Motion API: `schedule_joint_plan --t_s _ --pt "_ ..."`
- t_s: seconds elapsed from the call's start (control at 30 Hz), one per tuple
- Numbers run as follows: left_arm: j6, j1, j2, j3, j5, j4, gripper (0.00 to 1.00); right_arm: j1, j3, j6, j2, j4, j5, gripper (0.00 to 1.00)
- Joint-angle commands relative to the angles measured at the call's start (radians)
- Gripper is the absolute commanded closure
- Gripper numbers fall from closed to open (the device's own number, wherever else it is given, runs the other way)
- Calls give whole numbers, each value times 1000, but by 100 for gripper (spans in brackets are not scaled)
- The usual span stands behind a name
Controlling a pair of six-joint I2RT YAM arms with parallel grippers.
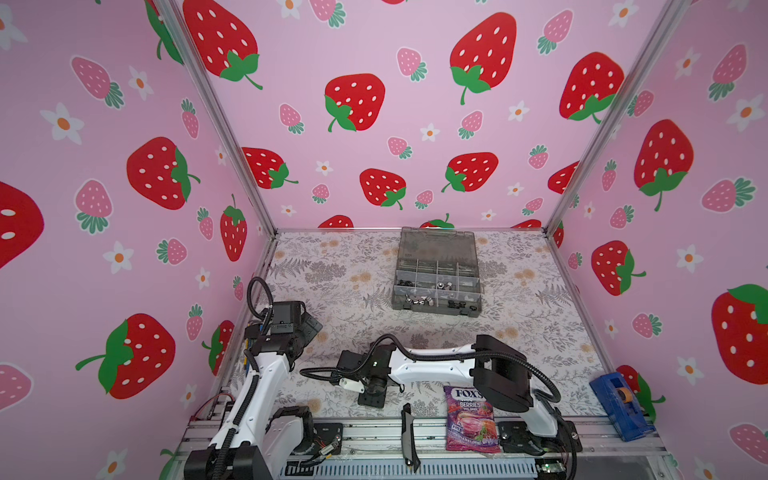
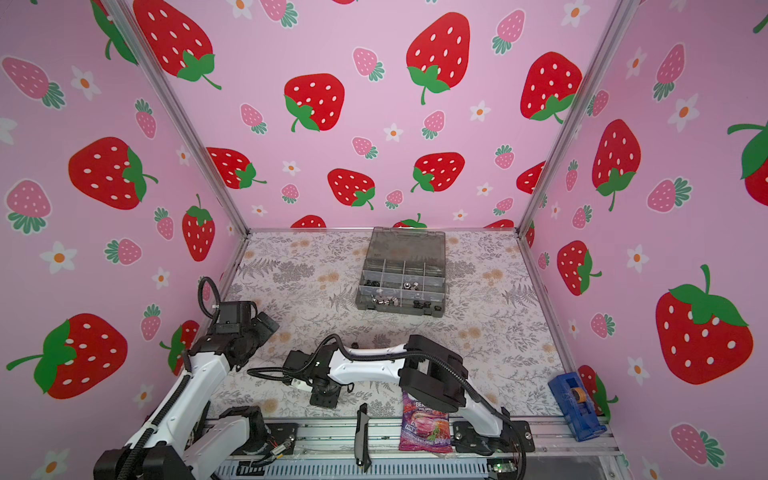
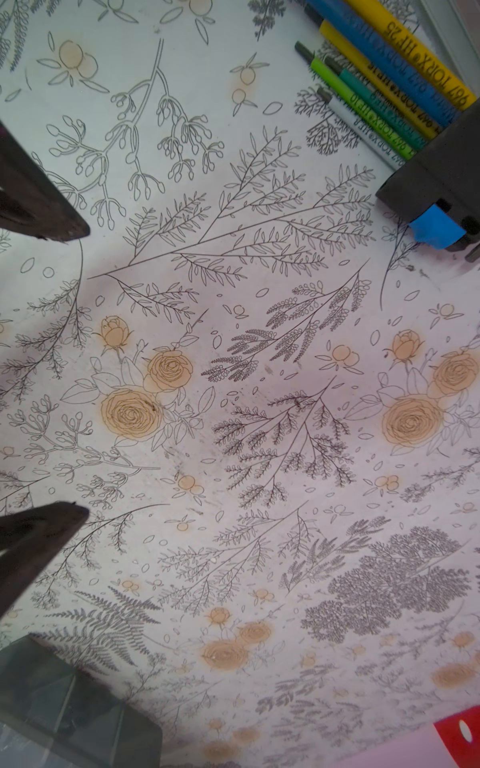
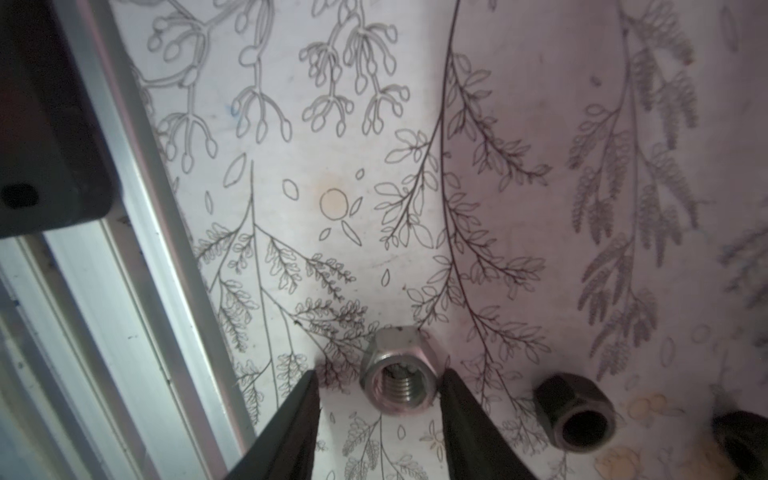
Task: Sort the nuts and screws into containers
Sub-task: 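Move the right gripper to the table edge and lower onto a silver nut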
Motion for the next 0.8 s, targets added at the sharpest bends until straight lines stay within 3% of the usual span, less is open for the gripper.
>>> schedule_joint_plan --t_s 0.0,0.77 --pt "-4 7 -23 8 6 0 1 -4 10 -5 25 -26 20 50" --pt "-9 7 -7 1 30 30 1 -6 5 19 80 3 77 60"
